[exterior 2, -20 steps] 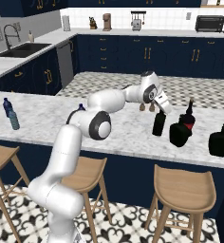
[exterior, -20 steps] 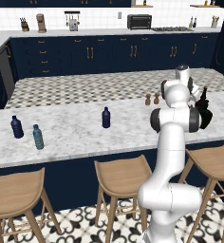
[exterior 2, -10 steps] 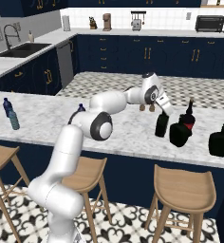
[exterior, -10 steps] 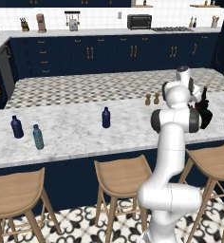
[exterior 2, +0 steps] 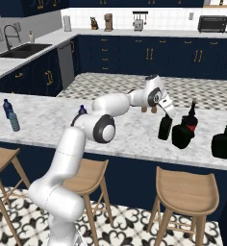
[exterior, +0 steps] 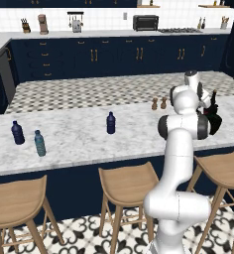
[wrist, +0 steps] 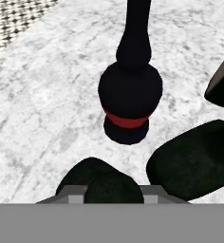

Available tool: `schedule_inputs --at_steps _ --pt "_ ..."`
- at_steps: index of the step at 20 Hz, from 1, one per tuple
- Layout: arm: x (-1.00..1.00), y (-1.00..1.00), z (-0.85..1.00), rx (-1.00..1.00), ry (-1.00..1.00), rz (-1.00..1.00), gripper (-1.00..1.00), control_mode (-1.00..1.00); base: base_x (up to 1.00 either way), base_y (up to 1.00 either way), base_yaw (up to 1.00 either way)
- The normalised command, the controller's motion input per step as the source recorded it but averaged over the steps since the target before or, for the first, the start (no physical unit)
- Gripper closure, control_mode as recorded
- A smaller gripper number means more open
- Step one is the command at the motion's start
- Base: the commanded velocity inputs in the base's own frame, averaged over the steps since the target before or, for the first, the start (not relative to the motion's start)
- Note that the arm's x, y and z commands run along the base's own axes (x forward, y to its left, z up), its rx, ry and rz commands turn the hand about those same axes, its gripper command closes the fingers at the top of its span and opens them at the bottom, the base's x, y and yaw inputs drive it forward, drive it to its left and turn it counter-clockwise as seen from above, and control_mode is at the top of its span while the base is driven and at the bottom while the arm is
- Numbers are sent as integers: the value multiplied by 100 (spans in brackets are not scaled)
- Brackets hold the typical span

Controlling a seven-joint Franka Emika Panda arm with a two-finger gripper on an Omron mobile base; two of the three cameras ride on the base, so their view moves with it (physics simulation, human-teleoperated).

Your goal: Move the plastic bottles in the middle to the plastics group, and the glass bottles in the middle to the glass group.

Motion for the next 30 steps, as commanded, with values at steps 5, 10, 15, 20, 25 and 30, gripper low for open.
schedule_inputs --at_steps 5,10,15,20,25,30 --pt "0 0 -26 0 0 0 100 -100 0 0 0" --pt "0 2 0 0 0 0 -100 -100 0 0 0" --pt "0 0 0 0 0 0 -100 -100 0 0 0" --pt "-2 0 1 0 0 0 -100 -100 0 0 0" --pt "-23 7 24 0 -2 0 -100 -100 0 0 0" --pt "-28 22 23 0 0 0 -100 -100 0 0 0"
